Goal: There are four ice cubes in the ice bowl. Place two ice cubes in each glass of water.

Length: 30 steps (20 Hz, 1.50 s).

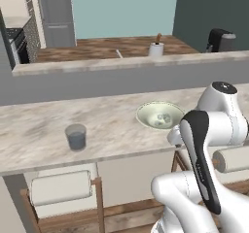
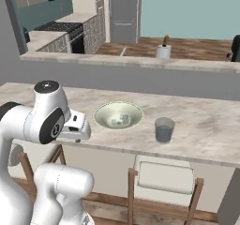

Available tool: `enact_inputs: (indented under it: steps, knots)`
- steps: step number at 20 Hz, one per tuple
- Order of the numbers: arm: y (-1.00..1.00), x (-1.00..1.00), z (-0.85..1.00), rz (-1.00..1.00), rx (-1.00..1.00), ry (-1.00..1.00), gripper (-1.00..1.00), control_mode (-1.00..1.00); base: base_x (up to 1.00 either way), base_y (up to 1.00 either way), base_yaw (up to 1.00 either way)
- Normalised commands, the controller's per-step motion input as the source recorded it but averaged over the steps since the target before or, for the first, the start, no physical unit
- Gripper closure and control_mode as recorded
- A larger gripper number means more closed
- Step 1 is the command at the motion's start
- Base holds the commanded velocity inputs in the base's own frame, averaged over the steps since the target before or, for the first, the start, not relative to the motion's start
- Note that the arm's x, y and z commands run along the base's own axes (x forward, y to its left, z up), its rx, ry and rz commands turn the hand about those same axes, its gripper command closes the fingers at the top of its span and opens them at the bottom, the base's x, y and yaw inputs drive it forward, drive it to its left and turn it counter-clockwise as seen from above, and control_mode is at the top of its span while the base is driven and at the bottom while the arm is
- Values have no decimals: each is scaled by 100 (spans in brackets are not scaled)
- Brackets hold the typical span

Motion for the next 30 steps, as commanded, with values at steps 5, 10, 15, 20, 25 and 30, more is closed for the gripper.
enact_inputs:
  steps: [5,10,15,20,25,30]
  knots:
    - [0,0,0,0,0,0,-100,100,30,4,4]
    - [0,0,0,0,0,0,-100,100,50,15,6]
    - [0,0,0,0,0,0,-100,100,46,5,16]
    - [0,0,0,0,0,0,-100,100,40,13,32]
    - [0,0,0,0,0,0,-100,100,29,8,32]
    - [0,0,0,0,0,0,-100,100,16,0,16]
